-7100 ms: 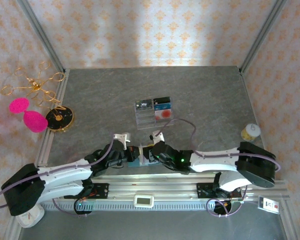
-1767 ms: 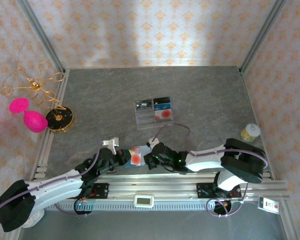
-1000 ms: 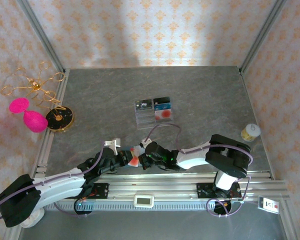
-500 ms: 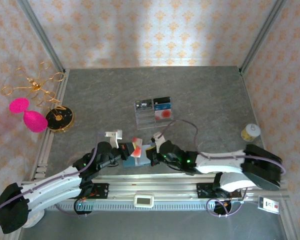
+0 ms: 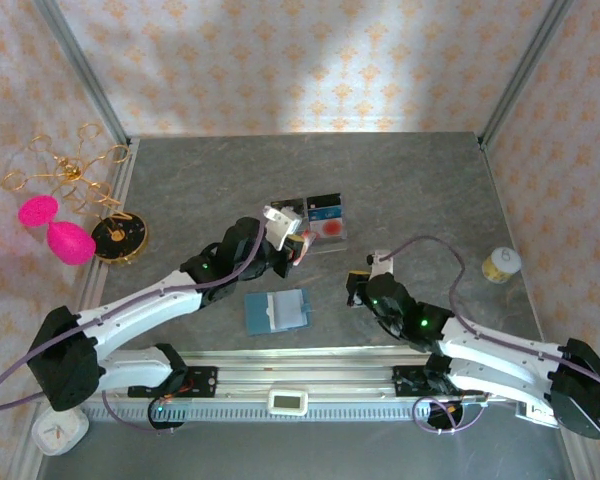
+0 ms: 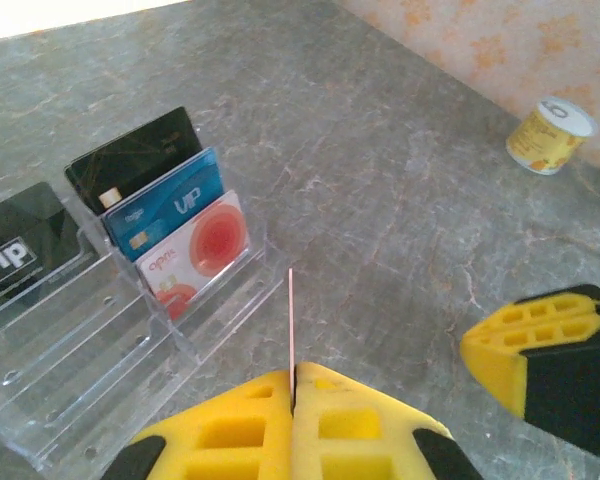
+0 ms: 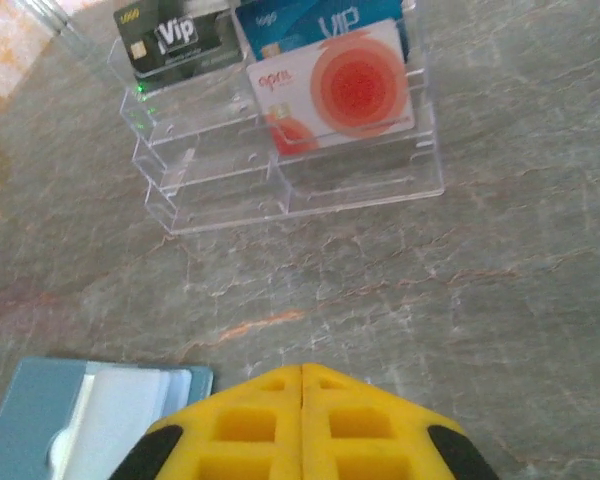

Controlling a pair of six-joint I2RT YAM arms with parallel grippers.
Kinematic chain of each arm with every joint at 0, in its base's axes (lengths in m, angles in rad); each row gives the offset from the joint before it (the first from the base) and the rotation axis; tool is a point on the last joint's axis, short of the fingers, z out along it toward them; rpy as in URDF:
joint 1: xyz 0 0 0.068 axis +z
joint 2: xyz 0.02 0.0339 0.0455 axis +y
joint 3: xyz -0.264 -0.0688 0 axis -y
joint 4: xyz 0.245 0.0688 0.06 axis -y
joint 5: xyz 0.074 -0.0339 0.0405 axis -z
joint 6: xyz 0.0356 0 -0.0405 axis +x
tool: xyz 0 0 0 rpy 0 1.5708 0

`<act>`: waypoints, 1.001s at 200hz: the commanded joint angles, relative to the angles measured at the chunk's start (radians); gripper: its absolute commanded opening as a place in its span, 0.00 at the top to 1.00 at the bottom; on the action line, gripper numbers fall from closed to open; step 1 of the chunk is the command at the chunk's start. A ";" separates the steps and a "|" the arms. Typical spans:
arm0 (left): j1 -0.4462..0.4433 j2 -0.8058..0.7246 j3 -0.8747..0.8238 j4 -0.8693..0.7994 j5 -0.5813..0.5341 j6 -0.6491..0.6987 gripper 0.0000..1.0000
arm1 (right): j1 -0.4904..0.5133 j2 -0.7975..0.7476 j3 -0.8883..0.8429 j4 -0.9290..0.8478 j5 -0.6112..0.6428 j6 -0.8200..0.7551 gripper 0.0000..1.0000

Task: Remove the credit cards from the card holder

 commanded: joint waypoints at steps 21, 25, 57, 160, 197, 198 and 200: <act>0.019 -0.076 -0.132 0.315 0.202 -0.032 1.00 | -0.019 -0.120 -0.075 0.264 -0.279 -0.105 0.77; 0.019 -0.092 -0.158 0.368 0.217 -0.055 1.00 | -0.021 -0.127 -0.083 0.307 -0.318 -0.111 0.76; 0.019 -0.186 -0.351 0.795 0.285 -0.218 1.00 | -0.050 -0.128 -0.084 0.533 -0.564 -0.129 0.62; 0.017 -0.169 -0.461 1.185 0.374 -0.442 1.00 | -0.055 -0.003 -0.001 0.770 -0.775 -0.092 0.57; 0.013 -0.144 -0.464 1.236 0.401 -0.466 1.00 | -0.055 0.048 0.066 0.752 -0.783 -0.126 0.57; 0.013 -0.144 -0.464 1.237 0.401 -0.466 1.00 | -0.056 0.049 0.068 0.752 -0.784 -0.126 0.57; 0.012 -0.143 -0.464 1.237 0.401 -0.466 1.00 | -0.056 0.051 0.070 0.752 -0.785 -0.126 0.58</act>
